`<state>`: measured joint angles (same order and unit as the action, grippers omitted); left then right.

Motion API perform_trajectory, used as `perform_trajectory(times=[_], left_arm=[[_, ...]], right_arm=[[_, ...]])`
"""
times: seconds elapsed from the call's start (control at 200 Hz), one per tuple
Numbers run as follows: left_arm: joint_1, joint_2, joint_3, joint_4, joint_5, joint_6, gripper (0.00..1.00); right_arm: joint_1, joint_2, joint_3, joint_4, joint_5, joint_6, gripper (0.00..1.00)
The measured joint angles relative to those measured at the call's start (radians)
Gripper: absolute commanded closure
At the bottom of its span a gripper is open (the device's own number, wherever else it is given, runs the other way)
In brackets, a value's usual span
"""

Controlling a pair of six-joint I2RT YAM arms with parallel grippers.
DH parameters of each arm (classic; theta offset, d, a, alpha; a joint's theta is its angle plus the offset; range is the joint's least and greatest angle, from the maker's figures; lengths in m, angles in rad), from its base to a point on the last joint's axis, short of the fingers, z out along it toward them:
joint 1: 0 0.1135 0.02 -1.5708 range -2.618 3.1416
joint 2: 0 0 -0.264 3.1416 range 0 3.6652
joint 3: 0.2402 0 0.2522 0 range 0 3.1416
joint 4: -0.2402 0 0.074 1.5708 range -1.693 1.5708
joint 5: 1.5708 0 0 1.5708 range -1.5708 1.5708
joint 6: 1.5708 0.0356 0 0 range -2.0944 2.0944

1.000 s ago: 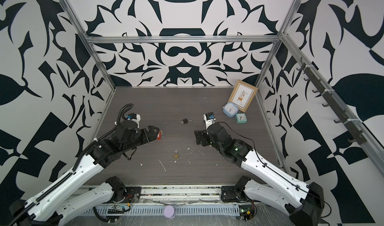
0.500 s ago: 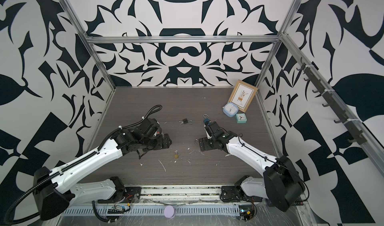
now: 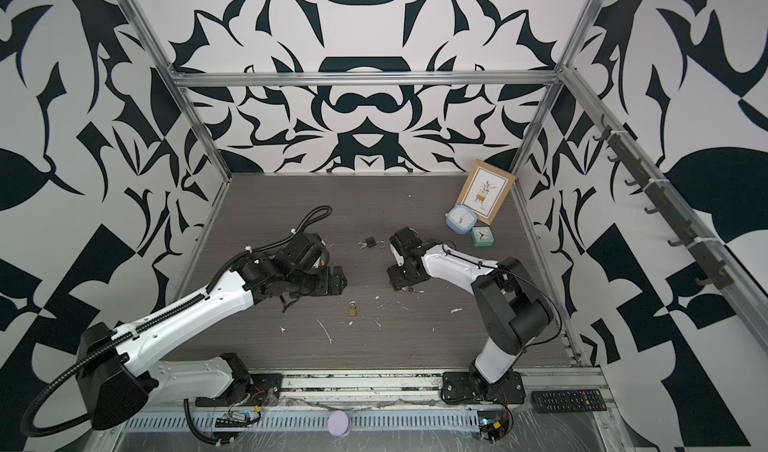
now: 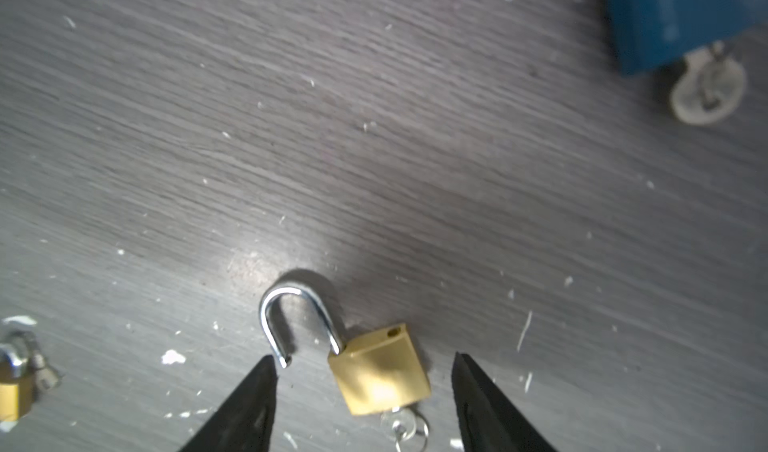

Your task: Lock with the key

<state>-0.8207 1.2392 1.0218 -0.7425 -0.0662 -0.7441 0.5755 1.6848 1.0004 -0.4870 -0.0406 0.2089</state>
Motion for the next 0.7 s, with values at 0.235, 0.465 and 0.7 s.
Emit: perform_trajectory(times=[0.235,0.465,0.7], left_arm=[[0.018,0.000,-0.009,0.036,0.001,0.016,0.01],[0.035,0.015,-0.013,0.066,0.003,0.038,0.01],[0.054,0.019,-0.015,0.094,-0.024,0.068,0.01]], right_arm=[[0.000,0.065,0.040,-0.043,0.005,-0.018,0.48],[-0.001,0.071,0.046,-0.056,0.011,0.001,0.61],[0.011,0.068,0.045,-0.065,0.023,0.175,0.64]])
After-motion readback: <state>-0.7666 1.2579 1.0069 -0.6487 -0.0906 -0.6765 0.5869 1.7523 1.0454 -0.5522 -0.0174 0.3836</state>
